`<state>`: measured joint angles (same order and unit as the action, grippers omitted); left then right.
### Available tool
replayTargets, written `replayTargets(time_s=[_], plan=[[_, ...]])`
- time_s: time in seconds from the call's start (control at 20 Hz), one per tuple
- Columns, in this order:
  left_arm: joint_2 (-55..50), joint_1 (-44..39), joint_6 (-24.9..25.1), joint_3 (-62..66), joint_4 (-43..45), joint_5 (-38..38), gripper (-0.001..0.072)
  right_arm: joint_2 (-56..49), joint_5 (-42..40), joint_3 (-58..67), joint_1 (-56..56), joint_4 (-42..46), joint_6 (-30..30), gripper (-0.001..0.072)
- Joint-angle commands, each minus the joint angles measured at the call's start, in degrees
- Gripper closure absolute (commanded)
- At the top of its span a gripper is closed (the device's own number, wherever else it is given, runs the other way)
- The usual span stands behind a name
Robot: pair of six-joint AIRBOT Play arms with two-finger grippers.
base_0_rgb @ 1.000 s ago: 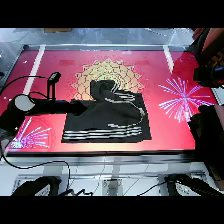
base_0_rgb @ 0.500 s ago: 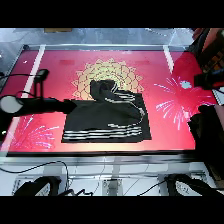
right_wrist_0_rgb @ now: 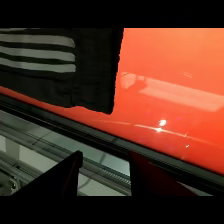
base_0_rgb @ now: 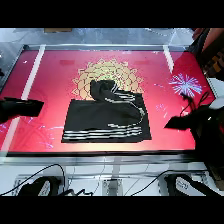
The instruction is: Fold the clothes and pants, and hang the long-sleeved shirts on hangers.
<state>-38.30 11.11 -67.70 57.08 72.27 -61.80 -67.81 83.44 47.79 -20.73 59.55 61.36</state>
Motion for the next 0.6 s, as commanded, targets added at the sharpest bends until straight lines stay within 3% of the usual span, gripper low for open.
replayTargets(time_s=[0.0, 0.1, 0.15, 0.35, 0.55], plan=[[0.35, 0.76, -0.13, -0.09, 2.29, -0.42, 0.0017, -0.83, -10.16, -14.64, -0.96, -4.33, -0.59, 0.0360], [-0.94, 0.76, -1.38, -0.09, 2.29, -0.39, 0.0017, -2.67, -13.40, -17.49, -0.96, -7.21, -0.59, 0.0242], [-1.60, 0.76, -1.36, -0.11, 2.29, -0.39, 0.0017, -3.87, -14.49, -17.68, -0.96, -9.20, -0.57, 0.0223], [-5.05, 0.76, -1.36, -0.09, 2.29, -0.44, 0.0017, -9.55, -17.27, -17.68, -0.96, -12.66, 5.20, 0.0227], [-9.33, 0.76, -1.99, -0.11, 2.29, -0.44, 0.0018, -13.51, -17.84, -17.68, -0.96, -20.70, -1.49, 0.0242]])
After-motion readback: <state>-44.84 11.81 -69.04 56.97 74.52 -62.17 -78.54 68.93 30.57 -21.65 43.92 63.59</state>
